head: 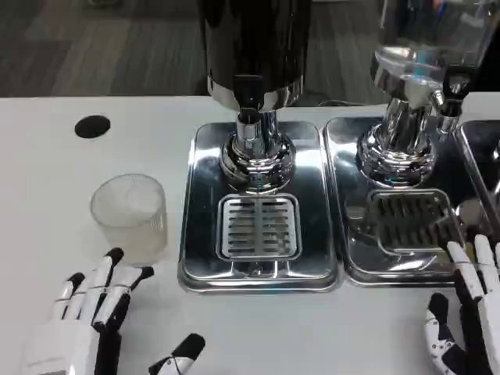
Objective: Grasp the cup under the faucet to collect the drink, then remove the cup.
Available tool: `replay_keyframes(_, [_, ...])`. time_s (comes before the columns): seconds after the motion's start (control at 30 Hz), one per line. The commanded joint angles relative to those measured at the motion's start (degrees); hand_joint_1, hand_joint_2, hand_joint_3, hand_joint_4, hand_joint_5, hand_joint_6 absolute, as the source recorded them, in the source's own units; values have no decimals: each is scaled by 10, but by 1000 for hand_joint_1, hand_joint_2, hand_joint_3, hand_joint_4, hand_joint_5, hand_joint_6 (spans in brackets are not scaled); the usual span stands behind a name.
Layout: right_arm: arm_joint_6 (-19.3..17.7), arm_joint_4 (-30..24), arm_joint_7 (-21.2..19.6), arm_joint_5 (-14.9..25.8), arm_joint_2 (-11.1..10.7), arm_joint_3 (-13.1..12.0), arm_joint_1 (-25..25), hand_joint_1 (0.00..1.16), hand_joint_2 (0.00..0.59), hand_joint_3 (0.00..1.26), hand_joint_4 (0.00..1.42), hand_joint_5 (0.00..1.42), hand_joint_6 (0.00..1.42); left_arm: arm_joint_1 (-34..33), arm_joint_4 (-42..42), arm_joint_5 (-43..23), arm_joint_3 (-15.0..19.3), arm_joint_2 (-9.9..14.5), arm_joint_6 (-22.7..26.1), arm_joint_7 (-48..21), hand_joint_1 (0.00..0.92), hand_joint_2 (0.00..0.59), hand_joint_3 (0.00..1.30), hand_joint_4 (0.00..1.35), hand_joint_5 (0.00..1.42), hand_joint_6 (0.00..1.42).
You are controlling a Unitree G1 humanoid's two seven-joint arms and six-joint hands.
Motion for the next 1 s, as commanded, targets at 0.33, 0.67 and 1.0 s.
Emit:
replay_keyframes(0.33, [-7,18,-14,6,2,1,0,441,570,146,0,0,0,-1,-2,7,-2,4,8,-10,0,131,290,0,154,112])
replay_keyframes(0.67, [27,-8,9,-19,4,12,-4,448,568,146,0,0,0,-12,14,-7,2,7,-15,2,0,128,290,0,154,112])
replay_keyframes(1.0, [33,-20,5,-11,2,3,17,452,567,146,0,0,0,-9,-7,-11,14,11,-30,-3,0,118,291,0,154,112])
